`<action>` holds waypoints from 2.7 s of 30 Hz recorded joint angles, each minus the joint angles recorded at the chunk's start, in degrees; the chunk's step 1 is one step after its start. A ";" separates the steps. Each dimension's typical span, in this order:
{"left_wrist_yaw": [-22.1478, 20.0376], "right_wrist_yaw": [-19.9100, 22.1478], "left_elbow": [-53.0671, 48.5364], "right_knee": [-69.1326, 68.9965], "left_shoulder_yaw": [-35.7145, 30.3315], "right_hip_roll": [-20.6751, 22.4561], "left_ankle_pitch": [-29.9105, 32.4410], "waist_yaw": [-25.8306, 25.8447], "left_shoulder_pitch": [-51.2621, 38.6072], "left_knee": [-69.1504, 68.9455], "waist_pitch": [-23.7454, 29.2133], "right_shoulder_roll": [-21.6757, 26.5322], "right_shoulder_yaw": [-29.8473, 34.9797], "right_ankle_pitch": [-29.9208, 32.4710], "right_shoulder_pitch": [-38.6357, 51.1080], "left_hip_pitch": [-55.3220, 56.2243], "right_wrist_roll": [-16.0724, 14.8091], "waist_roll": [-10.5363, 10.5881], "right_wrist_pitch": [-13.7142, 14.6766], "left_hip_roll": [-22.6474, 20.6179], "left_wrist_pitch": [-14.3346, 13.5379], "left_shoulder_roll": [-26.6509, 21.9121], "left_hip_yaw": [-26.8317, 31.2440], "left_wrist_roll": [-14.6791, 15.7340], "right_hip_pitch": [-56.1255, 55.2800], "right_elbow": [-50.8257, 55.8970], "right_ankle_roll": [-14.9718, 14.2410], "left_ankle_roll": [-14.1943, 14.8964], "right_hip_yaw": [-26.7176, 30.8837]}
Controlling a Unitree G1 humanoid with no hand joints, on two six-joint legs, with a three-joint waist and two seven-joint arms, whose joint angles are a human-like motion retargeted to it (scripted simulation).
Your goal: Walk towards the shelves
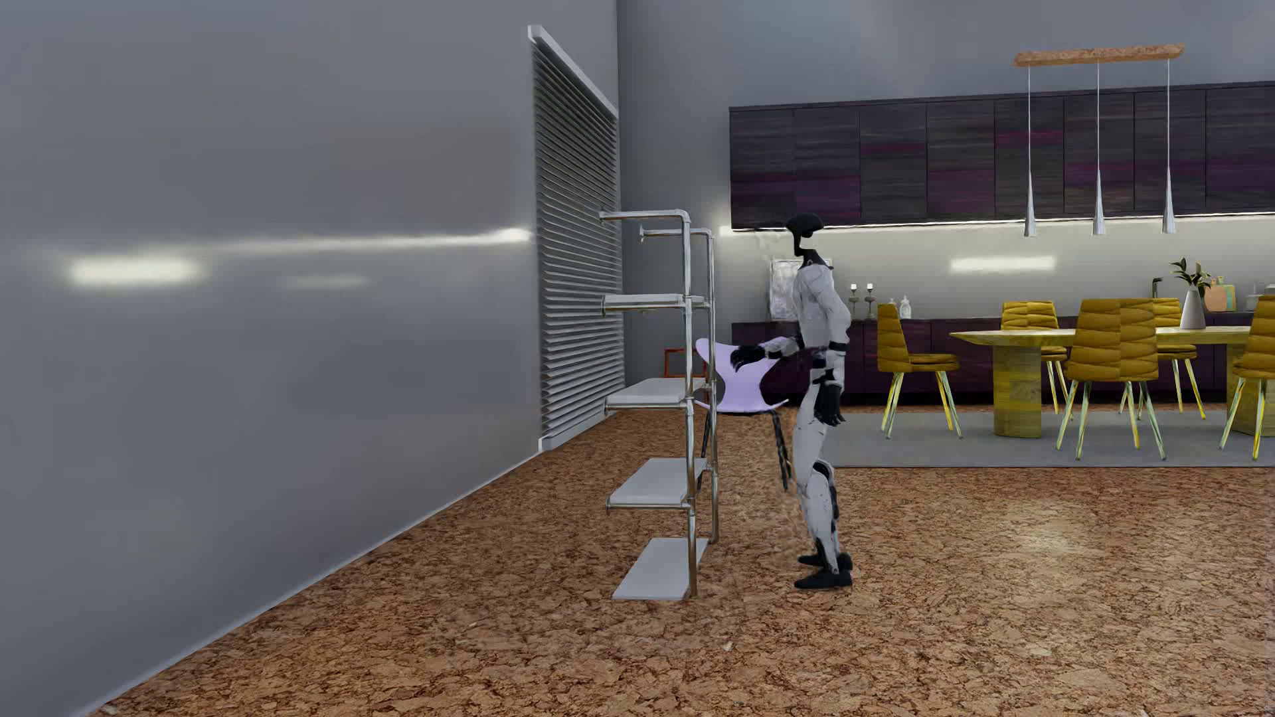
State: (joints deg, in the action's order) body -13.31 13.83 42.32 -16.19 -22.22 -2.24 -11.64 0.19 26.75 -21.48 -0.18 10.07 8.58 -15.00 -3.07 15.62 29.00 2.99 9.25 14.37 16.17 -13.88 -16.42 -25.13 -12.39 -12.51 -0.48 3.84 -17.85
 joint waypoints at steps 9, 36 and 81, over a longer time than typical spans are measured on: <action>-2.50 -7.62 -8.96 -0.54 2.15 -6.14 0.09 0.61 -23.60 1.14 0.25 -3.67 -8.17 -0.26 -12.00 0.23 7.13 -1.91 -16.52 -6.31 -2.69 2.10 3.79 -5.47 1.78 -28.40 -3.29 -1.91 -4.73; 3.59 -10.60 5.61 -4.95 -5.86 -8.50 -7.43 -0.36 -21.90 -3.46 0.13 -4.07 -6.86 1.33 -7.88 -4.77 11.79 -2.83 -16.46 -6.97 1.81 1.48 -12.88 0.35 -2.77 -29.83 -8.63 -6.21 11.74; 6.71 -9.39 1.25 -5.23 -8.41 -9.39 -5.92 -0.19 -27.54 -4.33 0.86 -4.93 -4.40 0.78 -3.96 -5.13 9.33 -3.55 -19.57 -6.86 3.09 4.01 -9.00 -1.75 0.49 -30.22 -6.14 -5.59 4.69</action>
State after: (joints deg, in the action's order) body -6.60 4.43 43.57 -21.42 -30.63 -11.63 -17.55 0.00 -0.79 -25.81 0.68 5.14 4.18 -14.22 -7.03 10.50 38.33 -0.57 -10.32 7.51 19.25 -9.88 -25.42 -26.89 -11.90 -42.73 -6.61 -1.75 -13.16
